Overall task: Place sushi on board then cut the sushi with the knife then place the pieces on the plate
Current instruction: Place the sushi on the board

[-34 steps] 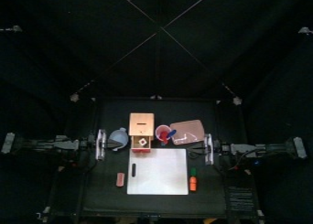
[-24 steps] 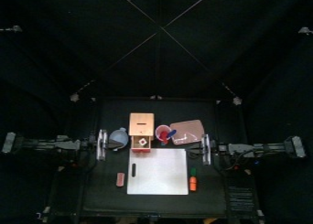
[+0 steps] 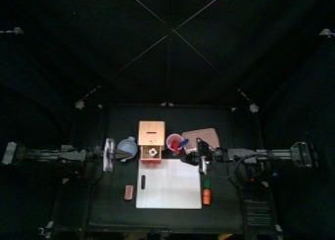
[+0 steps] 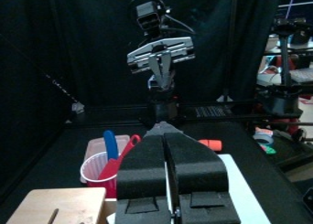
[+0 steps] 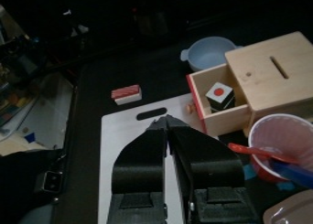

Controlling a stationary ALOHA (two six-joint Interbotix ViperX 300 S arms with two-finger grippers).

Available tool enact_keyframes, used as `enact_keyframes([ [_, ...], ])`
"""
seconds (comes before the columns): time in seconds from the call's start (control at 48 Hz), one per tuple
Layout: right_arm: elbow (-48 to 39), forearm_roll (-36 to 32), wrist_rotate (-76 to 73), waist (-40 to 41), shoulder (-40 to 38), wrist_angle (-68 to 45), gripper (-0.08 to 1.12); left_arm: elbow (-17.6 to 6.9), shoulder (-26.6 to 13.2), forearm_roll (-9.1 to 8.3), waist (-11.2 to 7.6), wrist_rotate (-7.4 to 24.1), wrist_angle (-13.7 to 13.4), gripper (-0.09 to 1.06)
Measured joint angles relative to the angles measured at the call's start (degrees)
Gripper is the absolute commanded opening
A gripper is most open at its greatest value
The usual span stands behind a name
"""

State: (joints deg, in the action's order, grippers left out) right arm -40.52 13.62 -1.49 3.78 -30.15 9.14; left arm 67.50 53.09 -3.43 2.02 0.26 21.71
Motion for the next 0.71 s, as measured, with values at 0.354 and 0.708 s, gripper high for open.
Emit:
enact_keyframes([
  [0.354,8.5,0.5,-0.1,1.9,6.5,8.1,0.90,1.6,-0.7,0.00,1.23,0.0,-0.1,0.03],
  [0.708,13.0,0.5,0.0,1.8,15.7,7.3,1.04,1.8,-0.7,0.09,1.41,0.0,-0.1,0.03],
])
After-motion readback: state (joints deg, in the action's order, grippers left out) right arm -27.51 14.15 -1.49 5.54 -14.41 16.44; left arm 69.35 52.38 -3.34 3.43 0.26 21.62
